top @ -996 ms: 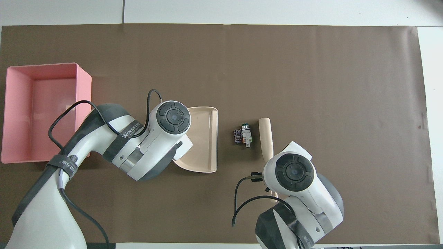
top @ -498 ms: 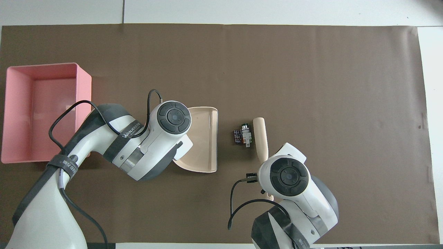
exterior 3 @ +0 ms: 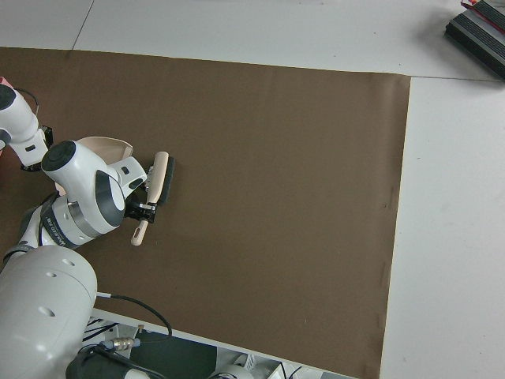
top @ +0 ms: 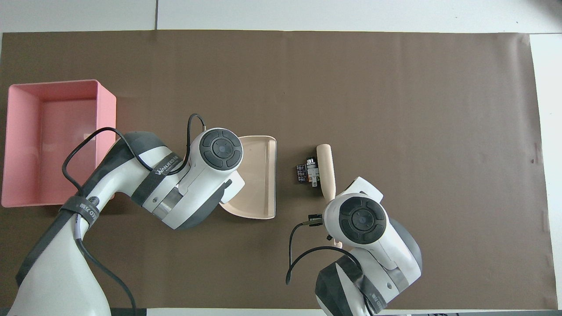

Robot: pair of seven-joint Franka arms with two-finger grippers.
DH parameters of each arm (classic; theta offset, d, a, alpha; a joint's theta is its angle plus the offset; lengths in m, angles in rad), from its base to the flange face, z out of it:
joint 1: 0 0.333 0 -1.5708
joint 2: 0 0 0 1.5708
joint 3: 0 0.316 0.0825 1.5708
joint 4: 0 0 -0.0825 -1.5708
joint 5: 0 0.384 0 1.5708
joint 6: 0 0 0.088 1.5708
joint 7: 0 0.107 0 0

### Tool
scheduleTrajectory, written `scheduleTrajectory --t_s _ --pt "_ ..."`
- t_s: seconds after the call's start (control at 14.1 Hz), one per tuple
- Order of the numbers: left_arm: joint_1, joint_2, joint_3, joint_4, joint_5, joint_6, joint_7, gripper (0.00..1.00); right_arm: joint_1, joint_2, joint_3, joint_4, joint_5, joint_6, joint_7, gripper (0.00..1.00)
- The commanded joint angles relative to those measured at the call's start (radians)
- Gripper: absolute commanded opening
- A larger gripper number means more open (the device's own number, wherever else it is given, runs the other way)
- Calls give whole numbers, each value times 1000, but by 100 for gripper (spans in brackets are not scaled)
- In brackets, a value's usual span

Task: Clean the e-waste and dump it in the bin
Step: 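Sweep the e-waste into the dustpan with the brush in the right gripper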

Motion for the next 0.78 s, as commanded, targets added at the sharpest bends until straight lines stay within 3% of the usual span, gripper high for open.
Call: scheduleTrajectory --t_s 0.0,0.14,0.71 --pt "-7 2 9 4 15 -18 -13 0 51 51 -1 32 12 24 30 0" --pt "-4 2 9 4 23 -18 -10 0 63 62 0 50 60 27 16 0" --pt "-6 1 8 1 51 -22 -12 0 176 102 0 110 642 197 -180 0"
